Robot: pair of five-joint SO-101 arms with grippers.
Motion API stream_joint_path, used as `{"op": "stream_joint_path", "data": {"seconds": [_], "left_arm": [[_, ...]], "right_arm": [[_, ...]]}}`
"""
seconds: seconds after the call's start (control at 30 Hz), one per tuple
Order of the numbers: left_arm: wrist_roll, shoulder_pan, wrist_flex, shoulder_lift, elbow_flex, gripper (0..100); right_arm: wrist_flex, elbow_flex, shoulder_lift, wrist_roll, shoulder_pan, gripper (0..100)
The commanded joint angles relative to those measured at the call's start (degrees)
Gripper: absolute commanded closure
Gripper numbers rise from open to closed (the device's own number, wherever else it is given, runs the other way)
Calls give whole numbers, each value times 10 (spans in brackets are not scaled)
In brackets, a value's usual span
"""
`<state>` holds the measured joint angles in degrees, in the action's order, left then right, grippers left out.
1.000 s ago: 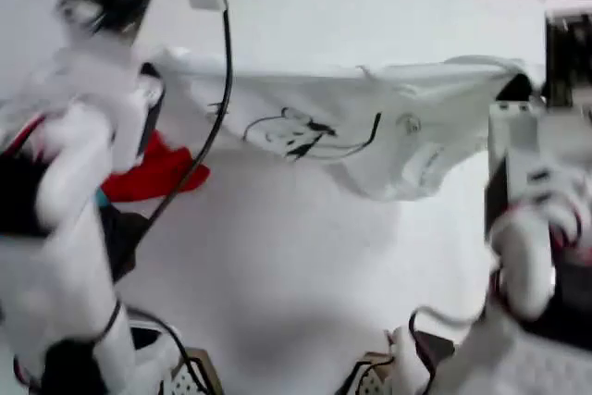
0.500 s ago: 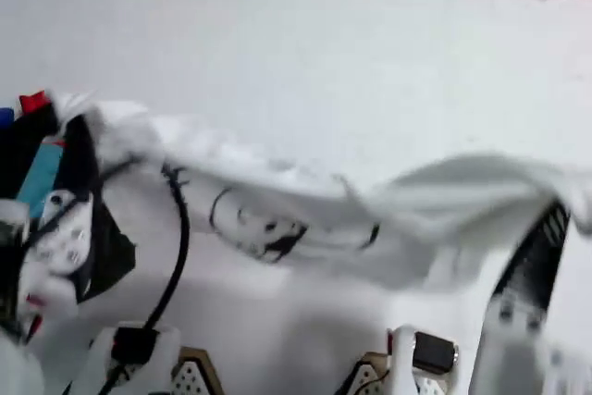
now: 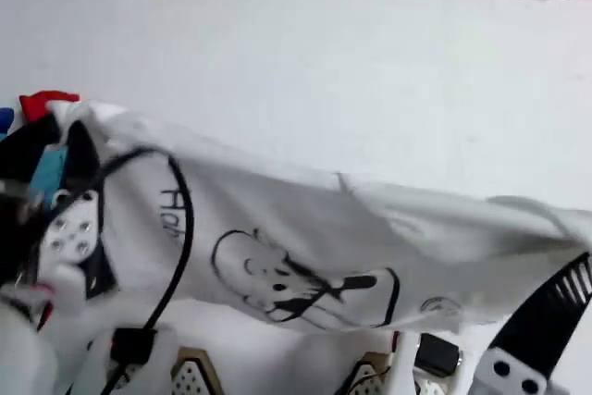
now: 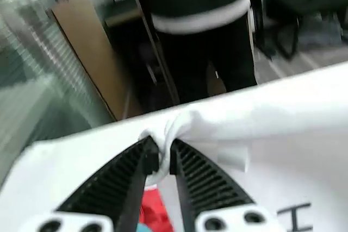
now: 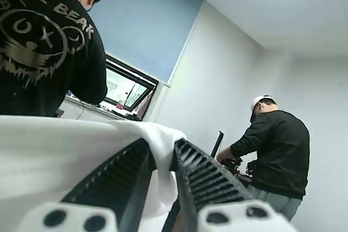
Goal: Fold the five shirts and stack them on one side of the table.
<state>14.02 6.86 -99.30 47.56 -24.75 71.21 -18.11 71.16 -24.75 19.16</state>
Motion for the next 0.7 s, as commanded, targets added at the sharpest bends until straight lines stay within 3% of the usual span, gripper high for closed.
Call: {"op": "stream_joint_path", "data": {"seconds": [0.0,0.67], "left_arm": [[-2,6,28,2,53,974],[-25,6,27,108,84,974]], "right_arm": [[-18,-1,-44,-4,5,981],[6,14,23,-6,5,981]]}}
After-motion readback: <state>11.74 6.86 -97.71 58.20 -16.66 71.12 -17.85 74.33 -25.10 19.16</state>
